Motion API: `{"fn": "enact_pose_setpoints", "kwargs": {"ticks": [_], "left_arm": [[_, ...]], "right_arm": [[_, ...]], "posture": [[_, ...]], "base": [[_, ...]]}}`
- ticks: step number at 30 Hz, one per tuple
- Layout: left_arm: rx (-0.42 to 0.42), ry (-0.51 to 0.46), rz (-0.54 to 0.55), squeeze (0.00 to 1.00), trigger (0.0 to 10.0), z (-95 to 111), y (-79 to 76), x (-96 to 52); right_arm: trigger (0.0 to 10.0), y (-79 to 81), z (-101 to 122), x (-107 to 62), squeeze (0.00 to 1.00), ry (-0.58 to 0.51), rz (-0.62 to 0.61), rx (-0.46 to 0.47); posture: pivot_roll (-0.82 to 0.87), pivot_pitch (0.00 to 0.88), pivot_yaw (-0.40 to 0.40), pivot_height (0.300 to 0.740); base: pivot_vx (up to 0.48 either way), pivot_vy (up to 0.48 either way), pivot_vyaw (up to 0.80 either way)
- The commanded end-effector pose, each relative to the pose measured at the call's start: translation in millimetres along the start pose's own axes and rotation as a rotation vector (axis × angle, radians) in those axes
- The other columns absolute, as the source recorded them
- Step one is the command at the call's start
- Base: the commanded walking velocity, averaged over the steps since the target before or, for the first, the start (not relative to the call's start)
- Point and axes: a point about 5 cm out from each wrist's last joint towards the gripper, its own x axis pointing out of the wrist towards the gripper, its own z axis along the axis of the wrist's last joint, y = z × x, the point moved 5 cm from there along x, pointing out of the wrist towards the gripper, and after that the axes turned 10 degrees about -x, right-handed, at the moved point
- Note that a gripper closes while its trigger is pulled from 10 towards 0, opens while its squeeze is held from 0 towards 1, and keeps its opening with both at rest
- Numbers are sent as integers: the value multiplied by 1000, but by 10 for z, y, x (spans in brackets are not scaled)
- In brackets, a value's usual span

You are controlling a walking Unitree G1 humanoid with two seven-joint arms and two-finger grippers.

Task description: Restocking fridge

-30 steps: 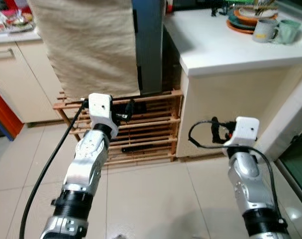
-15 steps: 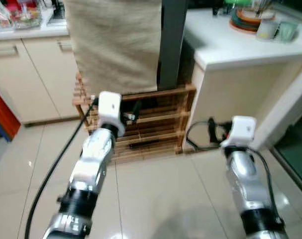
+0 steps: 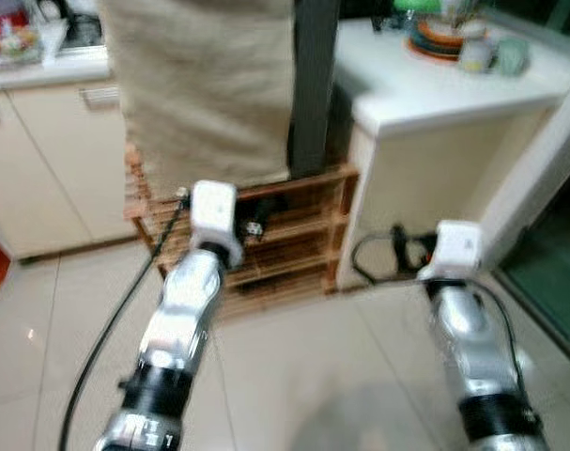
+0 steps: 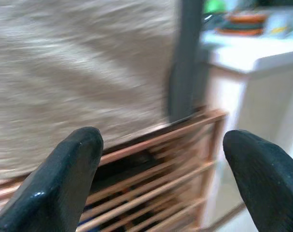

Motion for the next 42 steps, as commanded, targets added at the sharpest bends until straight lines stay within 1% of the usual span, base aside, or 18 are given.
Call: {"fn": "enact_pose_setpoints", "kwargs": {"ticks": [1, 2, 6, 8, 12, 23, 28, 34, 35, 36, 37, 38, 41, 42], "left_arm": [[12, 20, 49, 0, 10000, -30, 130, -9], [9, 33, 69, 0, 10000, -58, 181, -11], [21, 42, 99, 0, 10000, -83, 266, -11], [9, 55, 106, 0, 10000, -103, 290, -5], [15, 62, 115, 0, 10000, -116, 316, 6], [19, 56, 121, 0, 10000, -120, 331, 32], [14, 52, 128, 0, 10000, -135, 329, 35], [12, 40, 126, 0, 10000, -117, 314, 51], [-2, 26, 107, 0, 10000, -86, 283, 58], [-2, 26, 107, 0, 10000, -86, 283, 58], [-34, 2, 63, 0, 10000, -52, 205, 56], [-80, -44, -31, 0, 10000, 26, 8, 29], [-88, -51, -52, 0, 10000, 44, -37, 21], [-86, -54, -69, 0, 10000, 54, -98, 11]], "right_arm": [[10000, 83, 32, 6, 0, -14, 24, -2], [10000, 79, 30, 6, 0, -13, 23, 1], [10000, 76, 21, 5, 0, -10, 24, 5], [10000, 70, 9, 3, 0, -6, 24, 1], [10000, 70, -9, -3, 0, -2, 23, -1], [10000, 53, -21, 3, 0, -3, 20, -9], [10000, 20, -45, -115, 0, -17, 22, -36], [10000, -16, -77, -171, 0, -15, 5, -35], [10000, -21, -79, -166, 0, -13, 0, -35], [10000, -21, -79, -166, 0, -13, 0, -35], [10000, -24, -77, -160, 0, -14, -4, -33], [10000, -37, -64, -144, 0, -17, -16, -27], [10000, -36, -59, -138, 0, -18, -19, -25], [10000, -34, -44, -128, 0, -20, -19, -27]], "posture": [[-130, 0, 24, 740], [-130, 0, 24, 740], [-129, 0, 24, 740], [-128, 0, 24, 740], [-128, 0, 25, 740], [-126, 0, 23, 740], [-124, 0, 13, 740], [-123, 0, 13, 740], [-131, 0, 27, 740], [-131, 0, 27, 740], [-136, 0, 31, 740], [-141, 0, 34, 740], [-144, 0, 36, 740], [-150, 0, 41, 740]], "base": [[0, 480, 0], [0, 480, 0], [0, 480, 0], [0, 480, -238], [0, 480, -758], [0, 480, -798], [0, 480, -789], [0, 480, -778], [0, 480, -775], [0, 480, -775], [0, 480, -775], [0, 431, -775], [0, 431, -775], [0, 424, -769]]}}
